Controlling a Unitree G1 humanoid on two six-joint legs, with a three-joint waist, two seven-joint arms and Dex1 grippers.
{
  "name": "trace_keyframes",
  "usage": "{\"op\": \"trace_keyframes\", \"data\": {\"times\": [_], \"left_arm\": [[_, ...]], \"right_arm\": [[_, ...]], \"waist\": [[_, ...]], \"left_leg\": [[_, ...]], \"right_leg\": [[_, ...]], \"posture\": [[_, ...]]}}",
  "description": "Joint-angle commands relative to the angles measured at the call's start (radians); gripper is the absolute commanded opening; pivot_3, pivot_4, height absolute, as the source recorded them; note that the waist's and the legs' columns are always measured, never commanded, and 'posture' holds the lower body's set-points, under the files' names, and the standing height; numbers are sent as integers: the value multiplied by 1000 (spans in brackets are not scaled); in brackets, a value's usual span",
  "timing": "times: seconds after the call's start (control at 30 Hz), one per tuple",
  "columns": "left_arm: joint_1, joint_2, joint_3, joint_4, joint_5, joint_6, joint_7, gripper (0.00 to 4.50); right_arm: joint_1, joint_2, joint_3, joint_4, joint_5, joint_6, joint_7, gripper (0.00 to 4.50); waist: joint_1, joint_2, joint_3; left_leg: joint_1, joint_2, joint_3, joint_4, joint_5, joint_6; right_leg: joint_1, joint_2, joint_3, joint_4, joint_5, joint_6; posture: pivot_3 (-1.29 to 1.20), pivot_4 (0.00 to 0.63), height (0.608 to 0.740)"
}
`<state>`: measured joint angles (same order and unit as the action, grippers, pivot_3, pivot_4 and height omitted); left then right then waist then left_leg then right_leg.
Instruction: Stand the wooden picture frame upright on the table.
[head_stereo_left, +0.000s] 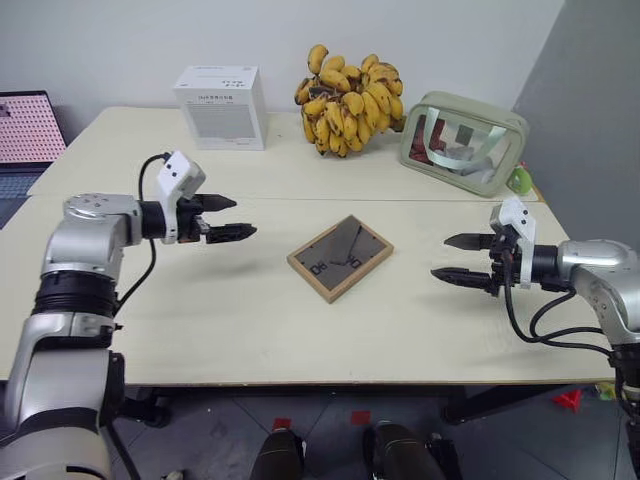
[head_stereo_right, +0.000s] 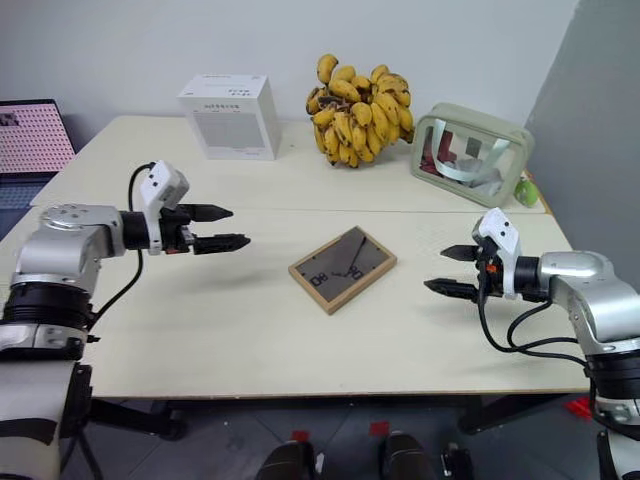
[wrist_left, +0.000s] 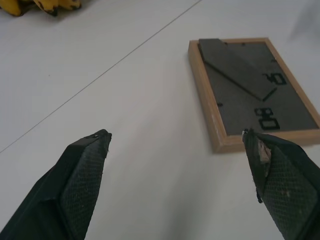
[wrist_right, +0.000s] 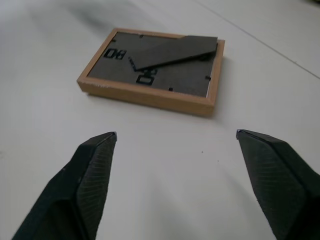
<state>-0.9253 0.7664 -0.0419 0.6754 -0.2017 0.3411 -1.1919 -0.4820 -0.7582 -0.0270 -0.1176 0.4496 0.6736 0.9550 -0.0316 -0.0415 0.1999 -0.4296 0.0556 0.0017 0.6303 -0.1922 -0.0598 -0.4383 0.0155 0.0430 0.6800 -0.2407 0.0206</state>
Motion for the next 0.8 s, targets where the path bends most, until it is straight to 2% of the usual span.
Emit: {"op": "trace_keyframes", "data": {"times": [0.03,0.2,0.43,0.57,0.67,0.8], "left_arm": [[-41,-87,-39,112,89,-120,121,3569],[-105,-241,-57,283,161,-217,259,2421],[-113,-333,-96,393,241,-328,315,957],[-83,-336,-91,343,233,-278,258,27],[-1,-322,-117,200,222,-194,166,27],[153,-295,-127,-88,195,-61,136,27]], "right_arm": [[67,107,5,-135,-29,60,-203,3017],[125,243,65,-157,-142,85,-423,1709],[88,382,132,1,-258,18,-562,56],[-6,436,151,130,-296,-43,-570,0],[-89,465,191,227,-315,-88,-526,0],[-180,500,195,330,-338,-133,-528,0]], "waist": [[0,0,0],[4,-1,-1],[-3,-1,-1],[-9,-1,-1],[-12,0,-1],[-13,0,-1]], "left_leg": [[0,0,0,0,0,0],[-3,-1,0,3,0,0],[-2,-1,0,3,0,0],[-2,-1,1,3,0,0],[-2,-1,1,3,0,0],[-2,-1,1,1,0,0]], "right_leg": [[0,0,0,0,0,0],[-1,-1,1,0,1,2],[-1,0,2,0,2,3],[-1,0,2,1,2,3],[-1,0,2,1,3,3],[-1,0,2,0,2,2]], "posture": [[0,150,740],[0,150,740],[0,150,740],[0,150,740],[0,150,740],[0,150,740]]}}
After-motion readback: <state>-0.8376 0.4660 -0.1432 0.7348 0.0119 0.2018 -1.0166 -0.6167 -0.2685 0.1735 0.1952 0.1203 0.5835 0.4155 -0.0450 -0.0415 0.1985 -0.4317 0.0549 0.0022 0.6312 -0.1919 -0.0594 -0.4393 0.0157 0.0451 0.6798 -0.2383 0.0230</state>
